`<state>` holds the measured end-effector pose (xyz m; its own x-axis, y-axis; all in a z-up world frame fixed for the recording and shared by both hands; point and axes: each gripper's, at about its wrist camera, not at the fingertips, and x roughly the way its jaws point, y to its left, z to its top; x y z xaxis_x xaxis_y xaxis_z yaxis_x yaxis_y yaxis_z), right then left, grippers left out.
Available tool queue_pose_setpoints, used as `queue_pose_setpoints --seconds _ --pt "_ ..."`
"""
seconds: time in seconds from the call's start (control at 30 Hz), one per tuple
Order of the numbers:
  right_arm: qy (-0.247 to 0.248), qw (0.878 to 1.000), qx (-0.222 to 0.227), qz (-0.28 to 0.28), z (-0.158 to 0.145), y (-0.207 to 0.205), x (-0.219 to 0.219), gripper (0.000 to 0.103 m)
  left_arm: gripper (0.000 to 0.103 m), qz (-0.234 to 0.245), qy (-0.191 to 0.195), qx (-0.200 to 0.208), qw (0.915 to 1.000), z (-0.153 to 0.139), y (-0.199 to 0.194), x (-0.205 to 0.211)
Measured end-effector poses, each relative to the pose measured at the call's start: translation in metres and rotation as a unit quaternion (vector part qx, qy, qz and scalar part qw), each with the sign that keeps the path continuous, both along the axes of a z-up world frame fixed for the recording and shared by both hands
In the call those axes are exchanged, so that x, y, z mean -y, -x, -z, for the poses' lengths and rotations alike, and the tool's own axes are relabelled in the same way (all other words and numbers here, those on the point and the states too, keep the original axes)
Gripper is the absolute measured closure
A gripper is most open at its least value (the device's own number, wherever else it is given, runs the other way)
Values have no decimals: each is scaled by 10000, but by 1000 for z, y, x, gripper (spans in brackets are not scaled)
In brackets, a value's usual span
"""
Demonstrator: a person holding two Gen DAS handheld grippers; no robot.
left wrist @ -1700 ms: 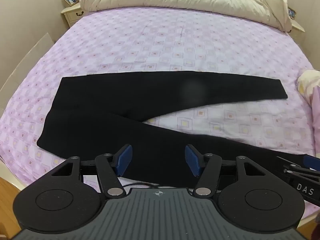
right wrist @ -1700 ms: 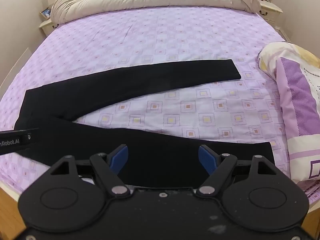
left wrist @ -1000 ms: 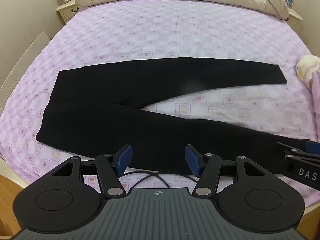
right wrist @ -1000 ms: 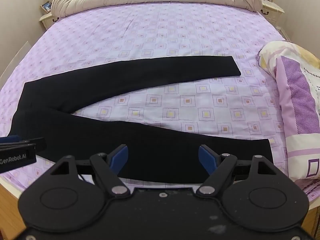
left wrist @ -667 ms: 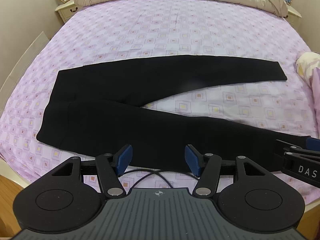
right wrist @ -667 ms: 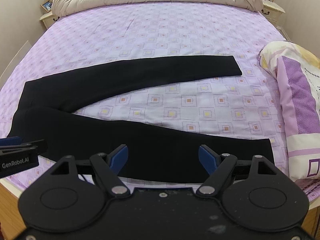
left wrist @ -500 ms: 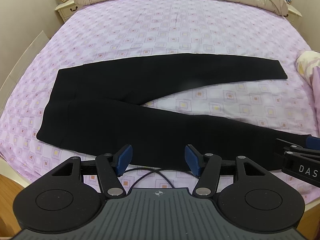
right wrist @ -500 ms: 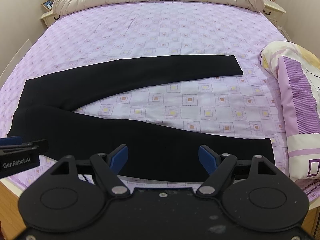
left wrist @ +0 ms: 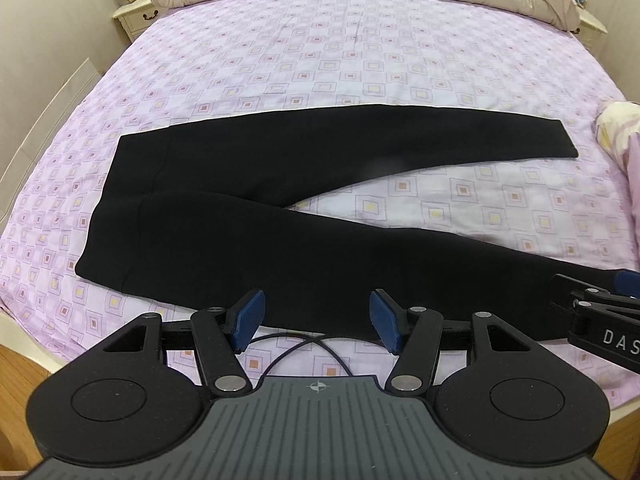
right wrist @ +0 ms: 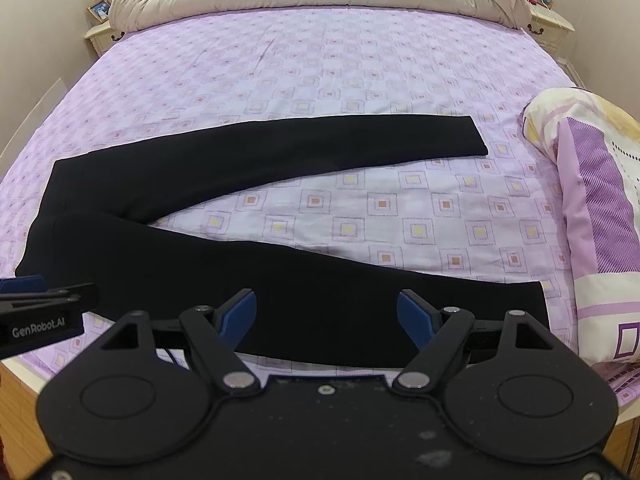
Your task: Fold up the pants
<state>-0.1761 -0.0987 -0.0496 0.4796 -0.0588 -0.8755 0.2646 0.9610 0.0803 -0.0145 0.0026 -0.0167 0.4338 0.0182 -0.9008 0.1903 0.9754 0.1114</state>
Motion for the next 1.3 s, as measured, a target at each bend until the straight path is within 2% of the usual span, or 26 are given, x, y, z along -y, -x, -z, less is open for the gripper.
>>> queue_pose_setpoints --seconds 0.93,1.17,1.3 --pt "-69 9998 -30 -188 4 -8 -1 21 46 -5 -71 -96 9999 5 -2 1" --pt "-92 9997 -57 -227 7 -8 1 21 47 -54 9 -45 10000 6 -2 -2" --pt "-113 9996 -96 -249 9 -10 1 21 51 -110 179 -110 9997 8 -1 -8"
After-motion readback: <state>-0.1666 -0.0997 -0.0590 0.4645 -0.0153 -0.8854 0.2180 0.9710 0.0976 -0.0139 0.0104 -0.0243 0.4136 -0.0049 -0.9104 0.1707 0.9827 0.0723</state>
